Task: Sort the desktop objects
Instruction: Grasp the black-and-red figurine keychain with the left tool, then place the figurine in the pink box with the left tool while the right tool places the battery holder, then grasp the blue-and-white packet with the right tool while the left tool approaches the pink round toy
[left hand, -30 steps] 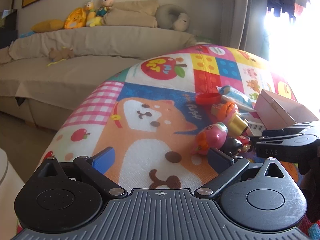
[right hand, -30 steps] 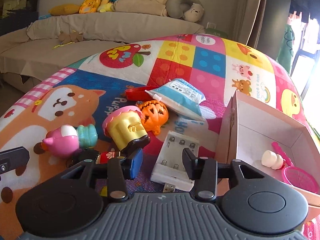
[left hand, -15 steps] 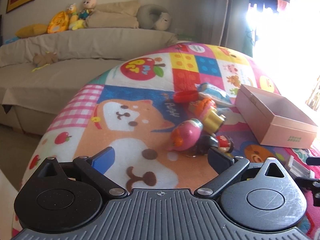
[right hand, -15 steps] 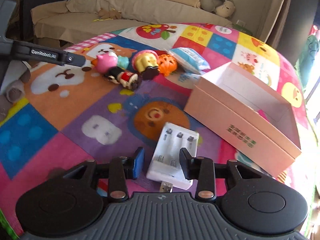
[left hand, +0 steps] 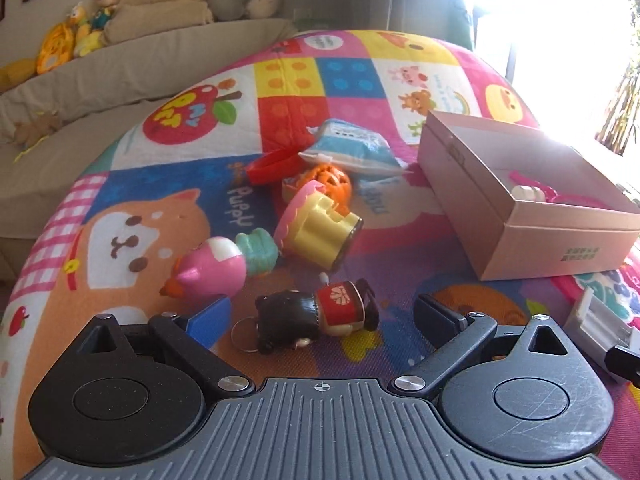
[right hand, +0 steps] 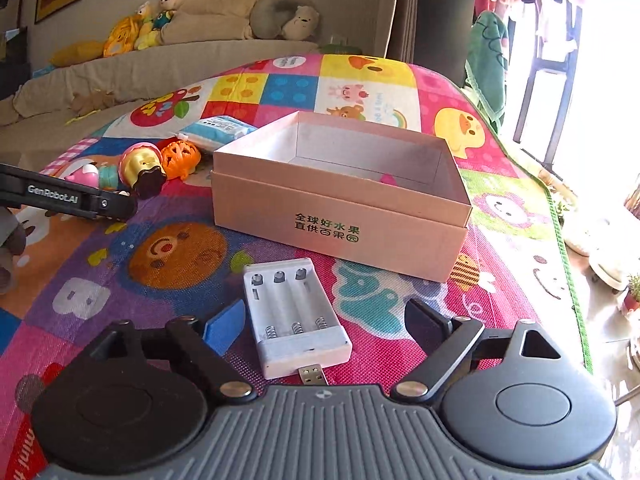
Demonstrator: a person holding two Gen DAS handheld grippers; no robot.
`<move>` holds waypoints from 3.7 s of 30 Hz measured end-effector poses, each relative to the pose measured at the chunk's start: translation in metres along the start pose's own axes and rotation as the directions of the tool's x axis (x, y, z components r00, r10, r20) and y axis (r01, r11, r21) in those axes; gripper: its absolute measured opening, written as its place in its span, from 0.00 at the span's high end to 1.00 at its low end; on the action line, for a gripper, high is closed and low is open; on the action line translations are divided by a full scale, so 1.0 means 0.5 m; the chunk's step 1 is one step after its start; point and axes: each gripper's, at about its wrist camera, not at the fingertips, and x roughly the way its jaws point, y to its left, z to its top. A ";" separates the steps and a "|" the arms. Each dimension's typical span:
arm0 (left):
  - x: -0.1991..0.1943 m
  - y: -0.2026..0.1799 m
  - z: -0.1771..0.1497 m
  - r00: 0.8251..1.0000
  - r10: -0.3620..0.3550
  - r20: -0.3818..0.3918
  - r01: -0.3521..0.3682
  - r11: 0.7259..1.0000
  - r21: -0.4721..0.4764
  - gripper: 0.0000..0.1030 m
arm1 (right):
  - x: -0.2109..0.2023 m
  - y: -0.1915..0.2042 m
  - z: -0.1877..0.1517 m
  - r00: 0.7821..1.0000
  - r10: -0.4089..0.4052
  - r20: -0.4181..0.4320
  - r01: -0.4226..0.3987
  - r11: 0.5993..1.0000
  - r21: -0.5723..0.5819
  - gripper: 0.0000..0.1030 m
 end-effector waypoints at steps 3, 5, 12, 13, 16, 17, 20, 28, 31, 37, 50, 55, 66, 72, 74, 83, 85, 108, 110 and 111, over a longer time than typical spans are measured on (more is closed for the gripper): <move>0.005 0.003 -0.008 1.000 0.008 -0.023 -0.007 1.000 0.013 0.29 | 0.000 0.008 0.000 1.000 0.022 -0.001 -0.022 0.999 -0.023 0.14; -0.006 0.008 -0.013 1.000 0.004 -0.016 -0.004 1.000 0.015 0.31 | 0.004 0.012 0.002 0.999 0.038 -0.009 -0.038 0.999 -0.032 0.14; -0.088 0.018 -0.071 0.996 -0.088 -0.024 0.089 0.995 0.052 0.31 | 0.028 0.026 0.018 0.994 0.092 -0.056 -0.095 0.994 -0.049 0.29; -0.102 0.021 -0.081 0.995 -0.101 -0.025 0.102 0.993 0.053 0.30 | 0.036 0.029 0.022 0.993 0.096 -0.068 -0.099 0.994 -0.044 0.35; -0.130 0.028 -0.106 0.996 -0.087 -0.020 0.088 0.994 0.061 0.25 | 0.048 0.034 0.033 0.986 0.140 -0.094 -0.143 0.989 -0.028 0.52; -0.135 0.031 -0.111 0.997 -0.075 -0.018 0.076 0.995 0.062 0.22 | 0.047 0.039 0.037 0.980 0.169 -0.101 -0.173 0.984 -0.034 0.54; -0.137 0.044 -0.119 0.998 -0.057 -0.017 0.058 0.997 0.048 0.15 | 0.024 0.070 0.034 0.946 0.299 -0.121 -0.311 0.945 -0.100 0.54; -0.138 0.054 -0.119 0.996 -0.089 -0.003 0.089 0.996 0.023 0.08 | -0.024 0.064 0.007 0.976 0.182 -0.119 -0.206 0.949 -0.236 0.28; -0.138 0.053 -0.120 0.996 -0.092 -0.001 0.092 0.995 0.025 0.08 | -0.025 0.041 -0.002 0.998 0.029 -0.063 -0.046 0.957 -0.288 0.24; -0.139 0.047 -0.121 0.996 -0.087 0.000 0.087 0.995 0.040 0.08 | -0.020 -0.005 0.013 0.998 0.032 -0.053 -0.037 0.994 -0.107 0.06; -0.137 0.041 -0.117 0.997 -0.081 0.007 0.081 0.996 0.049 0.07 | 0.042 0.059 0.022 0.991 0.089 -0.097 -0.092 0.996 -0.021 0.15; -0.124 0.022 -0.104 0.998 -0.065 0.003 0.065 0.995 0.073 0.14 | 0.032 0.062 0.020 0.991 0.096 -0.093 -0.100 0.994 -0.044 0.24; -0.157 -0.010 -0.100 0.996 -0.092 0.010 0.090 0.987 0.130 0.31 | -0.049 0.047 0.022 0.988 0.144 -0.061 -0.149 0.985 -0.089 0.24; -0.234 -0.080 0.014 0.959 -0.205 0.198 0.154 0.957 0.247 0.31 | -0.183 -0.031 0.107 0.986 0.070 0.155 -0.055 0.994 -0.097 0.24; -0.236 -0.114 0.059 0.938 -0.227 0.261 0.146 0.944 0.295 0.31 | -0.219 -0.067 0.153 0.969 0.034 0.246 -0.015 0.997 -0.077 0.24; -0.076 -0.215 0.221 0.928 -0.260 0.265 0.197 0.950 0.242 0.28 | -0.107 -0.164 0.307 0.966 0.003 0.258 -0.018 0.998 0.056 0.24; -0.067 -0.184 0.215 0.935 -0.253 0.250 0.209 0.959 0.190 0.16 | -0.048 -0.166 0.335 0.972 0.008 0.237 -0.023 0.998 0.062 0.24; -0.099 0.127 -0.068 0.994 0.039 0.106 -0.029 0.995 -0.098 0.05 | 0.238 0.122 0.414 0.944 0.318 -0.091 -0.304 0.943 0.139 0.17; -0.106 0.130 -0.072 0.991 0.031 0.131 -0.017 0.994 -0.108 0.04 | 0.302 0.158 0.444 0.945 0.300 -0.133 -0.278 0.948 0.157 0.17; -0.110 0.130 -0.074 0.990 0.022 0.143 -0.006 0.994 -0.108 0.04 | 0.329 0.175 0.453 0.953 0.267 -0.140 -0.248 0.959 0.138 0.17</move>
